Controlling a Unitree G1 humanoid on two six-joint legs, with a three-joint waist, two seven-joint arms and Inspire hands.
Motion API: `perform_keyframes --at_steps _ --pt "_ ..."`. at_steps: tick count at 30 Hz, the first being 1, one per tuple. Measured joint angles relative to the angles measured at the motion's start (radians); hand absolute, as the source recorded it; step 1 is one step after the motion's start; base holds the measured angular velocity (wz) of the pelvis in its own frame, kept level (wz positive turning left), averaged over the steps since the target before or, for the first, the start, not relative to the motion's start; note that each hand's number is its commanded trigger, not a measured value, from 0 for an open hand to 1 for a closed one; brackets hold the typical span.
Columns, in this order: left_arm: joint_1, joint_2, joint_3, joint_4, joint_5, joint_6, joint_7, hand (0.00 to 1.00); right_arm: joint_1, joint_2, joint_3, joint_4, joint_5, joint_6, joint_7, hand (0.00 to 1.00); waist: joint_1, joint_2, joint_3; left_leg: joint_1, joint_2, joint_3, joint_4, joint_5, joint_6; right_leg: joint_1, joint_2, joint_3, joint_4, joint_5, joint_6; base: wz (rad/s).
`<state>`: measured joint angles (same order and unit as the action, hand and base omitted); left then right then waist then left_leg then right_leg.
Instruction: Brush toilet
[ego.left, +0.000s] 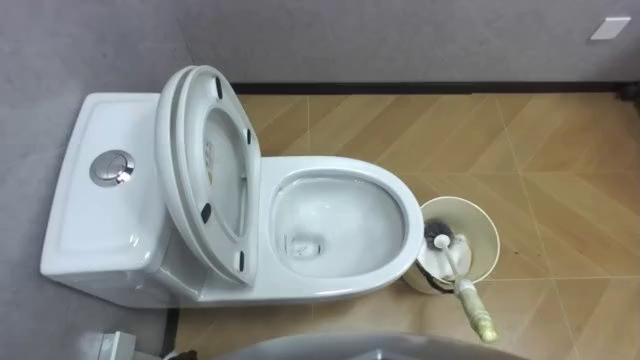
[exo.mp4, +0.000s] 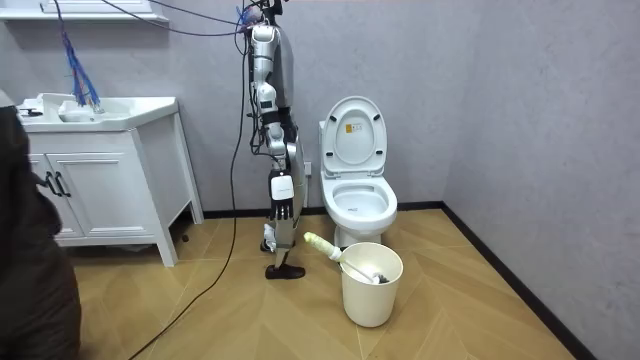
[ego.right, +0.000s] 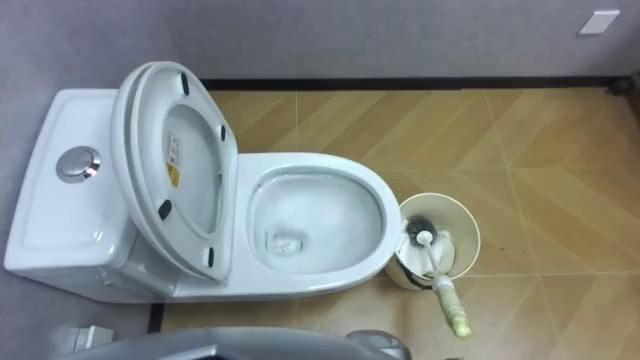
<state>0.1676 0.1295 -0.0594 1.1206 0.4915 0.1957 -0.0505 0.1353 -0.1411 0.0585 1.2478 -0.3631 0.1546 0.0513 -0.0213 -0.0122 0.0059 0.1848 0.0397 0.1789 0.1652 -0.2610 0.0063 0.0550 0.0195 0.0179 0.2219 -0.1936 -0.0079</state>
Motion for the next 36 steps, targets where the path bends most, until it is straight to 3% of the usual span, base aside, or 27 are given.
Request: perform_keyframes --at_steps 15,20,24,31,36 --pt "0.001 0.004 -0.013 -0.002 -0.029 -0.001 -0.009 0.00 -0.016 -0.002 -0.004 -0.042 0.000 0.003 -0.017 0.00 0.003 0.004 -0.0038 -0.002 0.001 -0.001 -0.005 -0.001 0.000 -0.003 0.003 0.004 0.002 0.002 0.001 0.00" --pt "-0.001 0.005 -0.013 -0.002 -0.029 -0.018 0.005 0.00 -0.050 -0.002 -0.006 -0.048 0.010 -0.057 -0.101 0.00 0.005 0.007 -0.0052 0.000 0.000 0.006 0.002 -0.001 0.000 -0.003 0.002 0.006 0.000 0.003 0.001 -0.01" --pt "-0.002 0.005 -0.013 -0.003 -0.029 -0.032 0.038 0.00 -0.057 -0.002 -0.008 -0.098 0.019 -0.078 -0.165 0.00 0.011 0.006 -0.0055 -0.004 0.001 0.006 0.003 -0.001 0.000 -0.005 0.002 0.006 -0.004 0.003 0.001 0.00" --pt "-0.014 0.008 -0.007 -0.003 -0.037 -0.091 0.080 0.00 -0.083 -0.001 -0.034 -0.148 0.056 -0.184 -0.278 0.00 0.030 0.003 -0.0055 -0.011 0.002 0.001 0.003 0.000 0.000 -0.003 0.002 0.002 -0.018 0.012 0.002 0.01" --pt "-0.018 0.023 0.008 -0.006 -0.108 -0.123 0.101 0.00 -0.091 0.000 -0.032 -0.164 0.098 -0.226 -0.353 0.00 0.030 -0.003 -0.0060 -0.026 0.000 -0.010 0.005 0.000 0.000 -0.009 0.000 -0.009 -0.017 0.013 0.002 0.07"
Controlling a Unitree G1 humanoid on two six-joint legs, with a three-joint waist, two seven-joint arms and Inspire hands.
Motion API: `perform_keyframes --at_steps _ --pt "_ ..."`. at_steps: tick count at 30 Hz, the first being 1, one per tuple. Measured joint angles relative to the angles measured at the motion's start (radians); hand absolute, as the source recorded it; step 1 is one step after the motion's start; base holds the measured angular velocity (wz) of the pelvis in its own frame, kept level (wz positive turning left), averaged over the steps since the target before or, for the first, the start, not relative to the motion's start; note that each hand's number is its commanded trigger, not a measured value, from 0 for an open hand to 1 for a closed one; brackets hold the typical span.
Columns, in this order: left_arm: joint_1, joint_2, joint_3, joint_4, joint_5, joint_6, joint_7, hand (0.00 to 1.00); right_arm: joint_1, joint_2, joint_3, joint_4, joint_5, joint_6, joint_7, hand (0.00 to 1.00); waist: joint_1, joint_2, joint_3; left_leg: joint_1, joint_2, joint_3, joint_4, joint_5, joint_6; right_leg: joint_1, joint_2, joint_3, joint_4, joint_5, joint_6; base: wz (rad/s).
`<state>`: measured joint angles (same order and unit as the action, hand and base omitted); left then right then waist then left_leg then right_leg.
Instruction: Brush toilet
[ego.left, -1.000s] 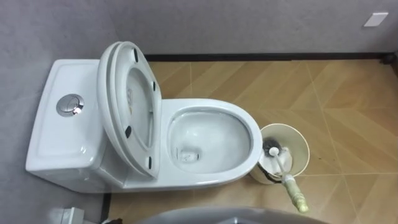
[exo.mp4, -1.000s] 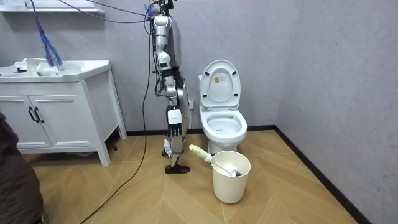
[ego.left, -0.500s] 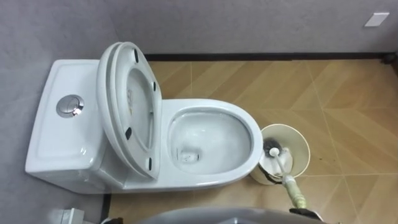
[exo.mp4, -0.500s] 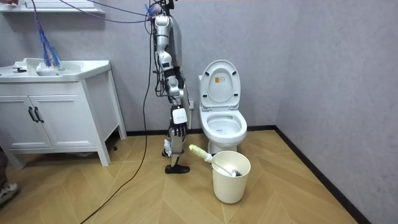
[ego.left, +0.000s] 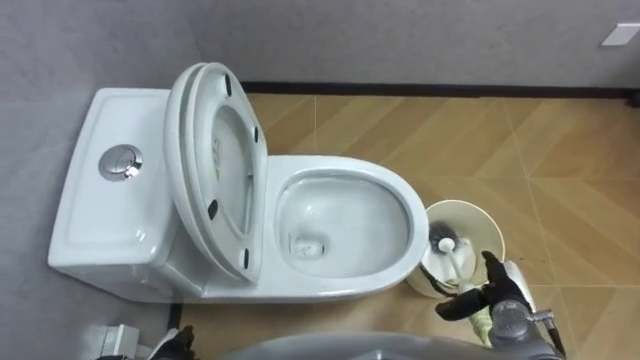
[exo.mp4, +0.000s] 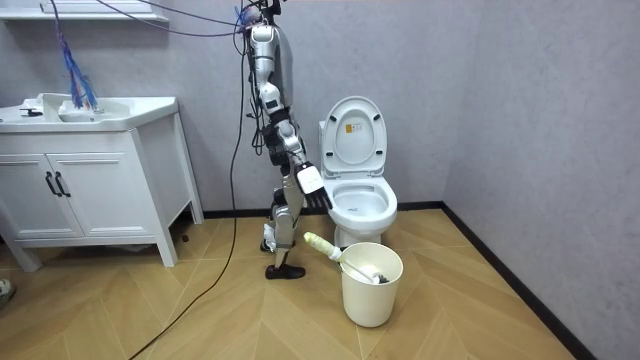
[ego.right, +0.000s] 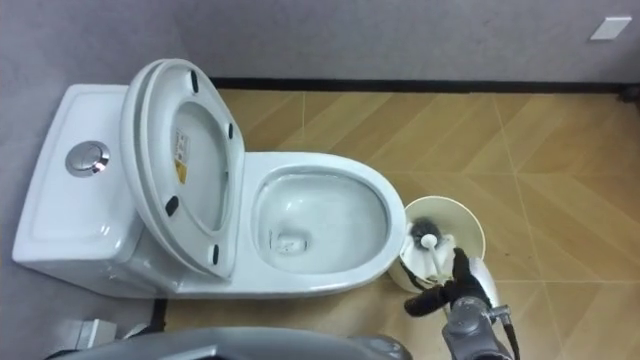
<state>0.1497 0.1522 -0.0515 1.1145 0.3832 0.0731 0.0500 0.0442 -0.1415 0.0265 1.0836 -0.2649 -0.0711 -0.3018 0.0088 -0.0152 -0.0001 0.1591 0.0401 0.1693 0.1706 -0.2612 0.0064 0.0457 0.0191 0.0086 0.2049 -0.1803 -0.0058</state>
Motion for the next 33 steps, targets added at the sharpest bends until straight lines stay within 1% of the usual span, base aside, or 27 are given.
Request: perform_keyframes --at_steps 1,2,3,5,8,10,11,12,13,14,15,16,17,18,19,20,21,22,23,24,26,28,29,31,32,33 --pt "-0.001 0.004 0.001 -0.009 -0.020 -0.003 0.011 0.00 -0.006 0.000 -0.001 0.000 0.002 -0.006 -0.026 0.00 0.000 0.001 -0.0027 -0.014 0.000 -0.005 0.003 0.000 0.000 -0.015 0.000 -0.001 0.001 0.000 0.000 0.03" --pt "-0.002 0.008 0.011 -0.025 -0.049 -0.013 0.020 0.00 -0.011 0.000 -0.003 0.000 0.005 -0.013 -0.053 0.00 0.000 0.000 -0.0031 -0.031 0.000 -0.006 0.008 0.000 0.000 -0.030 -0.001 -0.004 0.002 0.002 -0.001 0.00" --pt "-0.003 0.009 0.014 -0.031 -0.065 -0.018 0.025 0.00 -0.013 0.000 -0.004 0.000 0.008 -0.017 -0.066 0.00 0.000 0.000 -0.0014 -0.039 0.001 -0.006 0.011 0.000 0.000 -0.034 -0.001 -0.007 0.002 0.005 -0.002 0.00" --pt "-0.006 0.012 0.029 -0.044 -0.109 -0.037 0.038 0.00 -0.019 -0.001 -0.010 0.000 0.032 -0.029 -0.104 0.00 -0.001 -0.002 -0.0022 -0.068 0.002 -0.008 0.021 0.000 0.000 -0.059 -0.001 -0.011 0.006 0.010 -0.003 0.00" --pt "-0.049 0.015 0.039 -0.048 -0.170 -0.070 0.059 0.00 -0.053 -0.005 -0.009 0.006 0.088 -0.043 -0.167 0.00 0.000 -0.003 -0.0016 -0.165 0.003 -0.015 0.063 0.000 0.000 -0.145 -0.003 -0.013 0.040 0.016 -0.006 0.00" --pt "-0.083 0.009 0.037 -0.039 -0.206 -0.091 0.066 0.00 -0.088 -0.005 -0.005 0.034 0.128 -0.048 -0.192 0.00 0.002 0.000 0.0036 -0.210 0.003 -0.018 0.084 0.000 0.000 -0.188 -0.005 -0.013 0.059 0.017 -0.007 0.00" --pt "-0.106 0.001 0.036 -0.016 -0.233 -0.110 0.074 0.00 -0.118 -0.004 -0.005 0.069 0.166 -0.053 -0.207 0.00 0.002 0.002 0.0093 -0.240 0.003 -0.016 0.102 0.000 0.000 -0.217 -0.006 -0.013 0.074 0.018 -0.007 0.00" --pt "-0.119 -0.002 0.036 -0.007 -0.247 -0.118 0.075 0.00 -0.132 -0.003 -0.005 0.088 0.184 -0.057 -0.213 0.00 0.001 0.003 0.0100 -0.256 0.002 -0.017 0.110 0.000 0.000 -0.231 -0.007 -0.014 0.079 0.018 -0.008 0.00" --pt "-0.145 -0.006 0.031 0.009 -0.278 -0.129 0.075 0.00 -0.159 -0.003 -0.005 0.119 0.213 -0.059 -0.221 0.00 0.002 0.006 0.0132 -0.294 0.002 -0.022 0.132 0.000 0.001 -0.263 -0.009 -0.017 0.092 0.020 -0.009 0.07" --pt "-0.158 -0.007 0.023 0.010 -0.293 -0.129 0.075 0.00 -0.170 -0.004 -0.004 0.128 0.231 -0.059 -0.222 0.00 0.002 0.006 0.0144 -0.317 0.002 -0.025 0.146 0.000 0.001 -0.280 -0.011 -0.021 0.100 0.020 -0.009 0.16" --pt "-0.183 -0.009 0.008 0.011 -0.313 -0.130 0.075 0.00 -0.191 -0.003 -0.004 0.147 0.269 -0.059 -0.226 0.00 0.000 0.008 0.0189 -0.371 0.001 -0.034 0.182 0.000 0.001 -0.325 -0.015 -0.029 0.124 0.020 -0.009 0.17" --pt "-0.206 -0.013 0.001 0.013 -0.315 -0.131 0.075 0.00 -0.210 -0.004 -0.005 0.171 0.301 -0.059 -0.231 0.00 0.000 0.008 0.0216 -0.412 0.001 -0.040 0.205 0.000 0.001 -0.362 -0.017 -0.032 0.140 0.021 -0.011 0.19" --pt "-0.230 -0.020 -0.003 0.018 -0.317 -0.132 0.077 0.00 -0.238 -0.004 -0.008 0.202 0.329 -0.058 -0.234 0.00 0.002 0.009 0.0290 -0.449 0.001 -0.047 0.224 0.000 0.001 -0.396 -0.020 -0.039 0.157 0.023 -0.013 0.14" --pt "-0.246 -0.023 -0.005 0.018 -0.319 -0.132 0.078 0.00 -0.248 -0.004 -0.010 0.212 0.345 -0.057 -0.236 0.00 0.001 0.009 0.0320 -0.469 0.001 -0.050 0.236 0.000 0.001 -0.414 -0.021 -0.041 0.167 0.023 -0.013 0.13" --pt "-0.267 -0.029 -0.016 0.018 -0.334 -0.133 0.084 0.00 -0.269 -0.005 -0.009 0.228 0.373 -0.056 -0.245 0.00 0.005 0.009 0.0347 -0.511 0.001 -0.053 0.262 0.000 0.001 -0.453 -0.021 -0.041 0.187 0.024 -0.014 0.05" --pt "-0.283 -0.032 -0.036 0.018 -0.335 -0.133 0.095 0.00 -0.289 -0.007 -0.009 0.235 0.387 -0.049 -0.252 0.00 0.015 0.009 0.0356 -0.553 0.002 -0.055 0.282 -0.002 0.004 -0.494 -0.021 -0.042 0.205 0.026 -0.016 0.00" --pt "-0.294 -0.035 -0.043 0.018 -0.336 -0.133 0.099 0.00 -0.299 -0.010 -0.009 0.237 0.396 -0.045 -0.255 0.00 0.017 0.008 0.0362 -0.572 0.001 -0.057 0.289 -0.002 0.005 -0.517 -0.024 -0.043 0.216 0.027 -0.017 0.00" --pt "-0.317 -0.045 -0.049 0.018 -0.336 -0.132 0.112 0.00 -0.322 -0.016 -0.009 0.244 0.428 -0.040 -0.259 0.00 0.021 0.005 0.0395 -0.613 -0.003 -0.057 0.302 0.000 0.009 -0.561 -0.030 -0.045 0.241 0.028 -0.017 0.00" --pt "-0.336 -0.055 -0.056 0.017 -0.345 -0.132 0.125 0.00 -0.342 -0.021 -0.009 0.249 0.473 -0.035 -0.261 0.00 0.026 -0.002 0.0448 -0.650 -0.009 -0.055 0.319 0.002 0.013 -0.607 -0.035 -0.041 0.267 0.026 -0.016 0.06" --pt "-0.346 -0.058 -0.068 0.016 -0.354 -0.132 0.131 0.00 -0.352 -0.025 -0.010 0.248 0.494 -0.032 -0.261 0.00 0.025 -0.003 0.0455 -0.673 -0.012 -0.059 0.335 0.002 0.013 -0.628 -0.038 -0.040 0.282 0.023 -0.015 0.10" --pt "-0.383 -0.061 -0.084 0.002 -0.374 -0.132 0.137 0.00 -0.391 -0.047 -0.010 0.247 0.536 -0.020 -0.262 0.00 0.025 -0.011 0.0522 -0.773 -0.019 -0.069 0.399 -0.001 0.019 -0.725 -0.048 -0.039 0.344 0.012 -0.013 0.17" --pt "-0.404 -0.060 -0.092 -0.016 -0.383 -0.132 0.142 0.00 -0.414 -0.071 -0.009 0.247 0.563 -0.013 -0.262 0.00 0.027 -0.012 0.0529 -0.842 -0.019 -0.078 0.434 -0.003 0.022 -0.784 -0.049 -0.041 0.374 0.012 -0.011 0.12" --pt "-0.415 -0.057 -0.107 -0.022 -0.393 -0.131 0.146 0.00 -0.427 -0.085 -0.009 0.247 0.593 -0.007 -0.262 0.00 0.028 -0.015 0.0552 -0.872 -0.021 -0.081 0.454 -0.003 0.024 -0.813 -0.052 -0.040 0.392 0.013 -0.010 0.08" --pt "-0.418 -0.050 -0.130 -0.055 -0.393 -0.125 0.155 0.00 -0.447 -0.105 -0.007 0.249 0.635 0.005 -0.262 0.00 0.029 -0.018 0.0565 -0.918 -0.021 -0.084 0.486 -0.007 0.029 -0.856 -0.053 -0.041 0.419 0.013 -0.009 0.02" --pt "-0.418 -0.048 -0.133 -0.084 -0.392 -0.124 0.157 0.00 -0.458 -0.118 -0.008 0.248 0.656 0.009 -0.261 0.00 0.030 -0.020 0.0583 -0.948 -0.022 -0.084 0.504 -0.008 0.031 -0.886 -0.054 -0.039 0.437 0.013 -0.008 0.00" --pt "-0.418 -0.047 -0.137 -0.096 -0.392 -0.124 0.160 0.00 -0.462 -0.124 -0.009 0.248 0.658 0.012 -0.261 0.00 0.031 -0.020 0.0583 -0.964 -0.022 -0.084 0.514 -0.009 0.032 -0.901 -0.055 -0.039 0.445 0.013 -0.008 0.00"
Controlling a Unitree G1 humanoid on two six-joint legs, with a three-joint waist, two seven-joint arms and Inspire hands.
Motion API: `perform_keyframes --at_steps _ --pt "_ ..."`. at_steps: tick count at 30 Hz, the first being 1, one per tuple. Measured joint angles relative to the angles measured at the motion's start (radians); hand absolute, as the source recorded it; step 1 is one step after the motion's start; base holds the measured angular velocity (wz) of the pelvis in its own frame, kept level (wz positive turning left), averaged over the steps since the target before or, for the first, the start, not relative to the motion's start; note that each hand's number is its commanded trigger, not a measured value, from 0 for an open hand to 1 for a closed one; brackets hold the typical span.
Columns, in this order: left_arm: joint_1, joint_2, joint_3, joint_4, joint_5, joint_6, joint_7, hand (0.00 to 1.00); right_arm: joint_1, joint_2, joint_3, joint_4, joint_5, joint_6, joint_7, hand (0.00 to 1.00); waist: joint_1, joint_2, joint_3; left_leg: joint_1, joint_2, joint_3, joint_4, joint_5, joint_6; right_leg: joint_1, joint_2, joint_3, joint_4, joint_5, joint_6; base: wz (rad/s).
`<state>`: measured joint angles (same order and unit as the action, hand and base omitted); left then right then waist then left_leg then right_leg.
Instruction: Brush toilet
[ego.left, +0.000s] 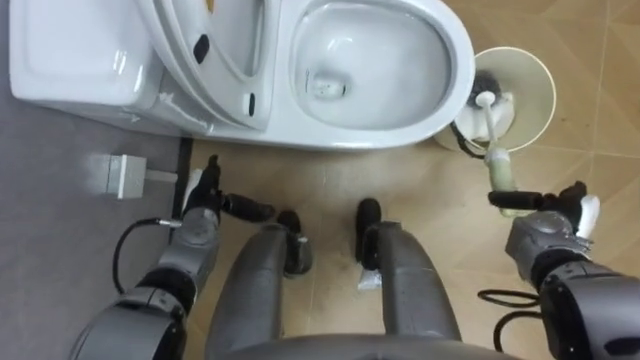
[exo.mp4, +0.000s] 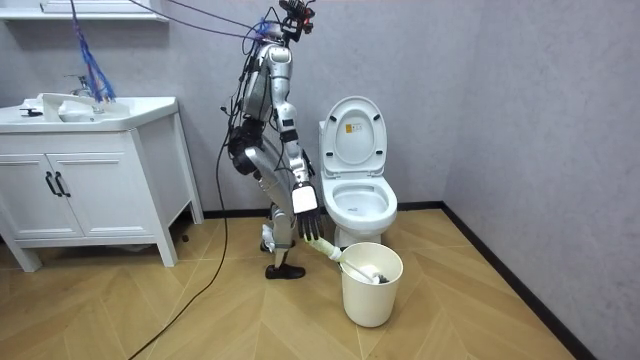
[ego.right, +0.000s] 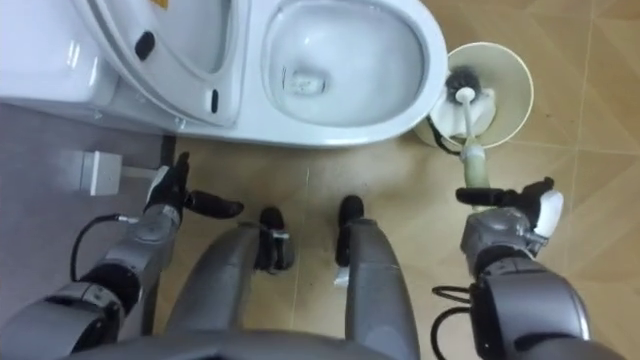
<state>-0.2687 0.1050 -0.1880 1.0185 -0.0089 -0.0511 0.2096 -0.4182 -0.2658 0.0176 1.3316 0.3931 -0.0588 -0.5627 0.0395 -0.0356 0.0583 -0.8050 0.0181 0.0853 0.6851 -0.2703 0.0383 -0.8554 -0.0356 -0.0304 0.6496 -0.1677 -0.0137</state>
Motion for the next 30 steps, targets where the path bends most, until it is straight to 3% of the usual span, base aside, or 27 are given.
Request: perform_keyframes --at_steps 6,11,17,23,30 --pt "-0.005 0.014 -0.068 -0.113 -0.013 0.001 0.005 0.00 -0.040 -0.050 0.006 -0.010 0.041 0.018 0.012 0.00 0.001 -0.004 0.0021 -0.123 0.003 0.001 0.082 -0.012 0.007 -0.121 -0.012 -0.010 0.075 -0.003 -0.004 0.00" --pt "-0.001 0.038 -0.117 -0.224 -0.020 0.006 0.002 0.00 -0.056 -0.090 0.040 -0.026 0.037 0.026 0.014 0.00 0.008 -0.004 0.0024 -0.218 0.002 -0.002 0.173 -0.039 0.013 -0.216 -0.031 -0.015 0.174 -0.037 -0.006 0.07" --pt "0.024 0.068 -0.168 -0.292 -0.019 0.009 -0.006 0.00 -0.051 -0.091 0.080 -0.064 0.029 0.036 0.013 0.00 0.018 -0.004 0.0025 -0.271 -0.002 -0.008 0.226 -0.053 0.016 -0.265 -0.050 -0.025 0.233 -0.060 -0.007 0.08" --pt "0.024 0.072 -0.190 -0.293 -0.019 0.009 -0.013 0.00 -0.053 -0.091 0.118 -0.092 0.029 0.031 0.012 0.00 0.023 -0.004 0.0025 -0.297 -0.016 -0.010 0.255 -0.059 0.022 -0.294 -0.066 -0.025 0.273 -0.075 -0.003 0.08" --pt "0.037 0.091 -0.214 -0.302 -0.021 0.008 -0.026 0.00 -0.074 -0.091 0.119 -0.085 0.028 0.025 0.011 0.00 0.024 -0.004 0.0025 -0.308 -0.015 -0.009 0.274 -0.066 0.024 -0.305 -0.068 -0.027 0.292 -0.081 -0.005 0.01"
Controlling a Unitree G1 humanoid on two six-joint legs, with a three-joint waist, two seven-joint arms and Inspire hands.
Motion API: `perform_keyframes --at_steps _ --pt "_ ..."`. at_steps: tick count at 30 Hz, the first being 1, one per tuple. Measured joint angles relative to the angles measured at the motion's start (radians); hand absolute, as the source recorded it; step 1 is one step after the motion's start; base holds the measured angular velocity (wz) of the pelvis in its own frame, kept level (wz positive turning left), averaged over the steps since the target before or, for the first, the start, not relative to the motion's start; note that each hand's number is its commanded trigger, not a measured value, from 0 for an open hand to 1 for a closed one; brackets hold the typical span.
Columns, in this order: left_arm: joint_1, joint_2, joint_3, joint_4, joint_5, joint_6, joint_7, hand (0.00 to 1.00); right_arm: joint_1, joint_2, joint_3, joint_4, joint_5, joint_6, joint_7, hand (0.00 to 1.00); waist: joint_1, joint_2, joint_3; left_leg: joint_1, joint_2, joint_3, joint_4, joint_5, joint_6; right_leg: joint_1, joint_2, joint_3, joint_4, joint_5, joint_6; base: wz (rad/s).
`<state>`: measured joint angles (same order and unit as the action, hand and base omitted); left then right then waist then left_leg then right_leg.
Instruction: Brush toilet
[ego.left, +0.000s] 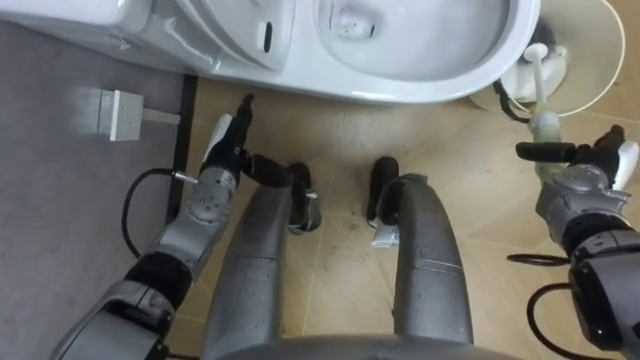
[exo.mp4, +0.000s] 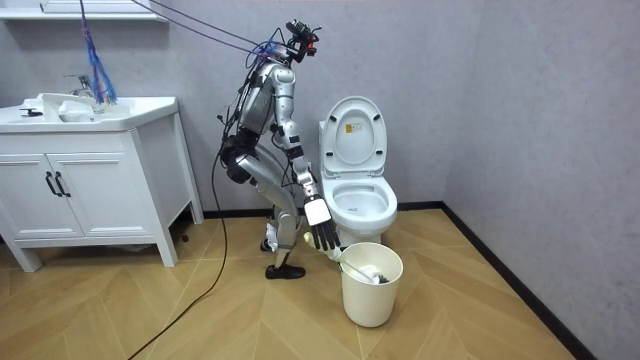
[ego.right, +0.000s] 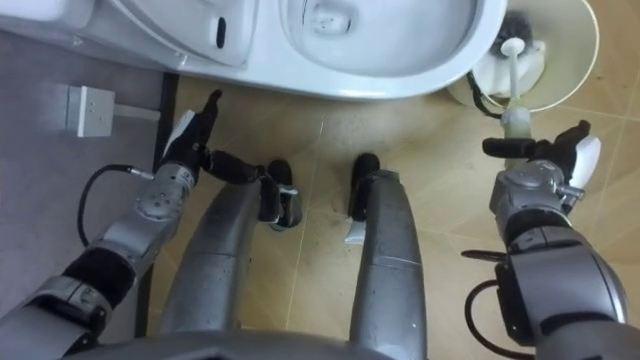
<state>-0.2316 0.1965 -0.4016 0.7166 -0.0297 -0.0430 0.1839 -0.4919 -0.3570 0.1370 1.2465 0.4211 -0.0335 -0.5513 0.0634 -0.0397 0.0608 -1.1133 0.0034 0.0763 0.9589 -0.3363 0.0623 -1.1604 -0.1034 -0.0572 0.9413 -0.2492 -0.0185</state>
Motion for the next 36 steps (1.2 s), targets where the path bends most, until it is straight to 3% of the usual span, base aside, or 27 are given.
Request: perform_keyframes --at_steps 9,11,18,19,20,21,29,36 --pt "0.006 0.013 -0.036 -0.017 0.000 -0.002 -0.001 0.00 0.002 -0.002 0.055 -0.001 -0.010 -0.011 0.008 0.00 0.024 0.001 0.0001 -0.031 0.005 0.002 0.026 -0.011 -0.002 -0.034 0.001 0.000 0.022 -0.005 -0.003 -0.02" --pt "0.003 0.018 -0.036 -0.026 0.000 -0.002 -0.003 0.00 0.003 -0.002 0.097 0.000 -0.009 -0.011 0.040 0.00 0.027 0.001 0.0001 -0.041 0.003 0.002 0.041 -0.016 -0.002 -0.046 -0.001 -0.001 0.042 -0.015 -0.005 0.06" --pt "0.006 0.015 -0.034 -0.033 -0.004 -0.005 -0.020 0.00 0.023 -0.002 0.105 0.031 0.013 -0.046 0.093 0.00 0.027 0.003 0.0013 -0.054 0.001 0.001 0.096 -0.049 -0.004 -0.063 -0.004 0.002 0.106 -0.053 -0.006 0.03" --pt "0.007 0.015 -0.034 -0.038 -0.013 -0.006 -0.020 0.00 0.022 -0.002 0.104 0.038 0.015 -0.047 0.099 0.17 0.028 0.004 0.0015 -0.061 0.001 0.000 0.111 -0.057 -0.005 -0.069 -0.004 0.003 0.121 -0.060 -0.008 0.00" --pt "0.005 0.015 -0.032 -0.043 -0.022 -0.008 -0.020 0.00 0.022 -0.002 0.104 0.041 0.015 -0.049 0.104 0.53 0.029 0.004 0.0015 -0.071 0.001 -0.001 0.122 -0.062 -0.005 -0.080 -0.006 0.002 0.134 -0.066 -0.009 0.04" --pt "0.004 0.015 -0.030 -0.047 -0.026 -0.008 -0.020 0.00 0.023 -0.002 0.104 0.043 0.015 -0.050 0.107 1.00 0.028 0.005 0.0015 -0.076 0.001 -0.002 0.128 -0.064 -0.005 -0.084 -0.009 0.001 0.140 -0.069 -0.009 0.05" --pt "0.025 0.015 -0.027 -0.093 -0.078 -0.011 -0.020 0.00 0.026 -0.027 0.104 0.073 0.088 -0.054 0.119 1.00 0.042 0.025 0.0014 -0.101 -0.001 -0.003 0.173 -0.082 -0.007 -0.110 -0.018 -0.001 0.191 -0.092 -0.013 0.02" --pt "0.053 0.017 -0.024 -0.134 -0.096 -0.010 -0.020 0.00 0.044 -0.042 0.105 0.062 0.203 -0.054 0.139 1.00 0.055 0.027 0.0012 -0.100 0.000 -0.004 0.185 -0.086 -0.012 -0.112 -0.018 -0.001 0.209 -0.101 -0.019 0.01"
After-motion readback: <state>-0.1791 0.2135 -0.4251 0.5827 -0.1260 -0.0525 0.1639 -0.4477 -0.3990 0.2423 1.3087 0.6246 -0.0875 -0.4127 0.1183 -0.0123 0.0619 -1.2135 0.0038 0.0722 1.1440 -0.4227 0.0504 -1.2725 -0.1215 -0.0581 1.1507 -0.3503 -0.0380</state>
